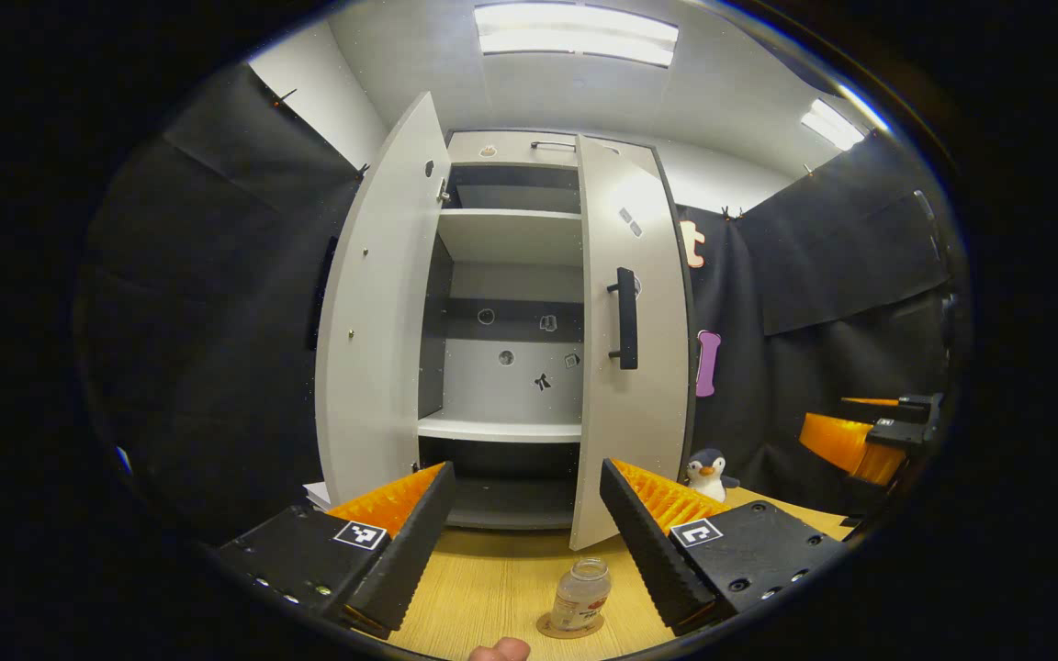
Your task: Grasp the bottle in the cabinet with the left hand and place it on the coaster, then close the right door with the right hand and the left door with the left hand.
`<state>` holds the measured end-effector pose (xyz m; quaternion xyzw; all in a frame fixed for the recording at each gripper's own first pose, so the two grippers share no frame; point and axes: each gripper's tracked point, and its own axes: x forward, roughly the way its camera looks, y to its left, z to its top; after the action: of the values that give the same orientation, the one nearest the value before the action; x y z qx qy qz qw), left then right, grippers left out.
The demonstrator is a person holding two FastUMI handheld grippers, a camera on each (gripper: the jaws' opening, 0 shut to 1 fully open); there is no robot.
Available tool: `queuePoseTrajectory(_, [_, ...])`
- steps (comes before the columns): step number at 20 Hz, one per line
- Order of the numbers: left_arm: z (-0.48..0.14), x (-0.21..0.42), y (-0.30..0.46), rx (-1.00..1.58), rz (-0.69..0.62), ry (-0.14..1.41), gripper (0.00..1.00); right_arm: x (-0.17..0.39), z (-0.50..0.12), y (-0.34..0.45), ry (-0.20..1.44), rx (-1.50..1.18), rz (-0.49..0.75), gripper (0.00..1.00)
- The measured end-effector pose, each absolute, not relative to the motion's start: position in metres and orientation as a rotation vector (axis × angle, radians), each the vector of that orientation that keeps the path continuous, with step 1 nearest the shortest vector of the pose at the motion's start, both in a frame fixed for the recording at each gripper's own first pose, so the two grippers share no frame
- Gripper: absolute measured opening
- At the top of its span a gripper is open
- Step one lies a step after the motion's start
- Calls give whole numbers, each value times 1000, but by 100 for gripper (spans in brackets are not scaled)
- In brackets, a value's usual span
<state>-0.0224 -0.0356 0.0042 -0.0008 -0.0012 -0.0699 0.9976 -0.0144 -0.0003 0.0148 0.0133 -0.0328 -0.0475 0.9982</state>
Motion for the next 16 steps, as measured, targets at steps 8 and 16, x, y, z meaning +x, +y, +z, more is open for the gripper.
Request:
queuePoseTrajectory(8, [54, -11, 45, 4, 34, -63, 96, -13, -1, 7, -24, 66, -44, 98])
queuePoseTrajectory(16, [87, 2, 171, 3, 309, -58, 95, -10, -6, 16, 1, 50, 8, 98])
